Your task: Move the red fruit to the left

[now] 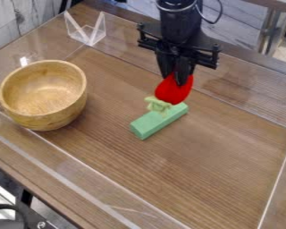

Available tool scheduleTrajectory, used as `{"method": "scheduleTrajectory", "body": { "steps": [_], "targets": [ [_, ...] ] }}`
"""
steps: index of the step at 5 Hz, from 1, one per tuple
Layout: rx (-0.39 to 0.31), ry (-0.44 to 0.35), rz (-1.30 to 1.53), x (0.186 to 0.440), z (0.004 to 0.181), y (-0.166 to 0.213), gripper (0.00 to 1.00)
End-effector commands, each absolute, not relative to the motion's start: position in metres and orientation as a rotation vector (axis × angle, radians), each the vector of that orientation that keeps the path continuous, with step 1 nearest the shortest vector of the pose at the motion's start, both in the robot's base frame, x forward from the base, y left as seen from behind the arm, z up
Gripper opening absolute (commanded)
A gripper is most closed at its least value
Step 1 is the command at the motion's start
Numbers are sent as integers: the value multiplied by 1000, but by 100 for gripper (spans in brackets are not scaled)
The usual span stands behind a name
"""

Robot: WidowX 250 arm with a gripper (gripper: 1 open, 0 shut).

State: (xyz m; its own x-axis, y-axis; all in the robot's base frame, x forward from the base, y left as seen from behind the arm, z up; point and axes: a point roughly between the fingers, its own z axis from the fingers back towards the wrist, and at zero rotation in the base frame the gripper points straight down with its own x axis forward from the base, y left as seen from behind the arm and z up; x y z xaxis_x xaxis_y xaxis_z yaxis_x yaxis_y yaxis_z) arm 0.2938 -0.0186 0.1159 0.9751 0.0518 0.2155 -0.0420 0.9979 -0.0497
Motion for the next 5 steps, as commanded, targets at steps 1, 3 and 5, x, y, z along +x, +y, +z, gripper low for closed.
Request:
{"method": "scheduleTrajectory", "body": {
  "steps": [1, 3, 5],
  "targets": [
    [-44, -263, 51, 304, 120, -25, 0],
    [-46, -264, 8, 311, 143, -19, 0],
    [-24, -256, 63, 321, 131, -10, 0]
  ]
}}
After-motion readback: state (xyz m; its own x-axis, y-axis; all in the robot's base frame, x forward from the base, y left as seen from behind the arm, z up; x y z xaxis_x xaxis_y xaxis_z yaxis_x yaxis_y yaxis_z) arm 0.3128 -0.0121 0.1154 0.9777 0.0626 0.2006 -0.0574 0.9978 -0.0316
